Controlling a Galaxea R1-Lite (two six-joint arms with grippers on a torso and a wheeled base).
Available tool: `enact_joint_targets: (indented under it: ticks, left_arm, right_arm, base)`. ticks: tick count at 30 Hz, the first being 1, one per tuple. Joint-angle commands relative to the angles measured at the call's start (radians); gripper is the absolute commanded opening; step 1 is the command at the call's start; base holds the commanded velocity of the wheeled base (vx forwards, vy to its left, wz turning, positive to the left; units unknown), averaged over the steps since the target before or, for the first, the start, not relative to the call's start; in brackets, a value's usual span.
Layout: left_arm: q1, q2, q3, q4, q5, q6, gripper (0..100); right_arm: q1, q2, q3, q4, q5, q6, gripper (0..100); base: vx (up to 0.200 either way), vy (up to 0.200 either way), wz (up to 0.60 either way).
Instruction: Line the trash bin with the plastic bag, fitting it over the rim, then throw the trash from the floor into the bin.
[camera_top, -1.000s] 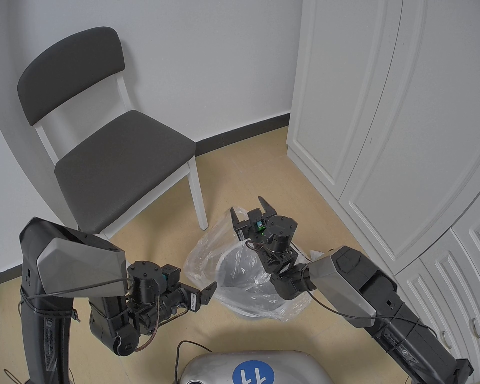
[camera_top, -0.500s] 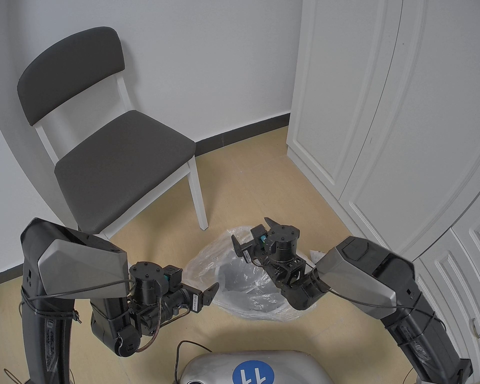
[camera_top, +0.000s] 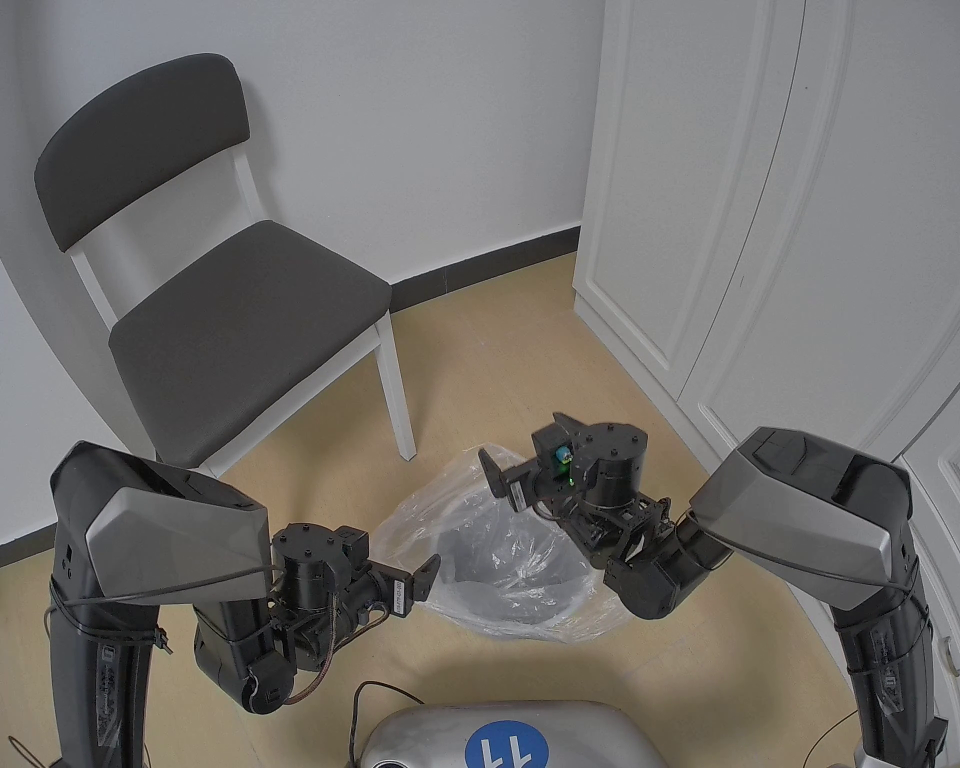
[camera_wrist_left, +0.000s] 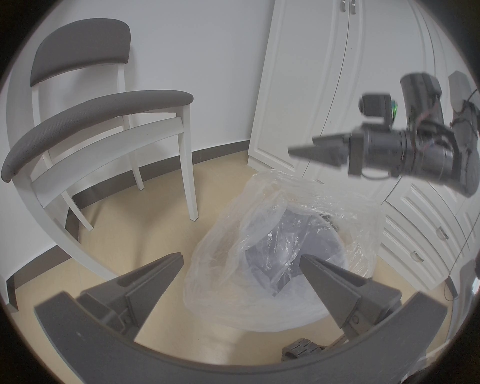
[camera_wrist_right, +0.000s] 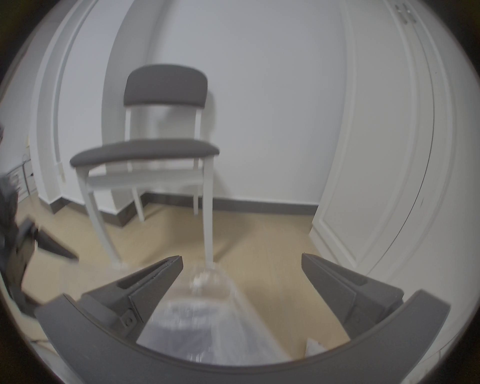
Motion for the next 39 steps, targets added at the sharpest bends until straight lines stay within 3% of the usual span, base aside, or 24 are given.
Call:
enact_joint_targets:
  ticks: [1,6,7,10,12,13,14,21,26,29,35,39]
  left_arm:
    - [-0.010,0.014,-0.010,0.000,0.012,-0.005,100]
    - [-0.010,0.013,-0.009,0.000,0.014,-0.005,100]
    - [-0.010,0.013,-0.010,0.001,0.020,-0.003,100]
    - [-0.010,0.016,-0.021,0.003,0.064,0.003,100]
    - [-0.010,0.016,-0.021,0.003,0.064,0.003,100]
    - [0.004,-0.003,-0.042,0.003,0.179,0.026,100]
    - [0.009,-0.015,-0.041,0.003,0.195,0.032,100]
    - [0.026,-0.085,0.001,0.007,0.193,0.044,100]
    - [0.064,-0.093,0.010,0.050,0.192,0.113,100]
    - [0.066,-0.099,-0.003,0.099,0.192,0.113,100]
    - [0.067,-0.128,-0.121,0.380,0.192,0.102,100]
    - [0.061,-0.118,-0.199,0.445,0.192,0.083,100]
  right_arm:
    - [-0.001,0.023,-0.132,-0.066,-0.033,0.006,100]
    - [0.009,-0.063,0.050,-0.023,-0.033,0.003,100]
    - [0.018,-0.158,0.188,0.089,-0.032,0.003,100]
    - [0.013,-0.248,0.297,0.190,-0.035,0.009,100]
    - [0.013,-0.248,0.297,0.190,-0.035,0.009,100]
    - [-0.025,-0.299,0.402,0.143,-0.039,0.026,100]
    - [-0.036,-0.316,0.437,0.132,-0.038,0.032,100]
    - [-0.109,-0.370,0.655,0.114,-0.013,0.085,100]
    - [-0.146,-0.357,0.702,0.118,0.016,0.178,100]
    - [-0.162,-0.341,0.698,0.115,0.023,0.178,100]
    - [-0.195,-0.255,0.621,0.121,0.023,0.180,100]
    - [-0.214,-0.193,0.546,0.115,0.022,0.212,100]
  base:
    - [0.000,0.000,0.00]
    - [0.000,0.000,0.00]
    - [0.000,0.000,0.00]
    - [0.000,0.000,0.00]
    - [0.000,0.000,0.00]
    - [0.000,0.000,0.00]
    - [0.000,0.000,0.00]
    - [0.000,0.000,0.00]
    - [0.000,0.000,0.00]
    - [0.000,0.000,0.00]
    - [0.000,0.000,0.00]
    - [0.000,0.000,0.00]
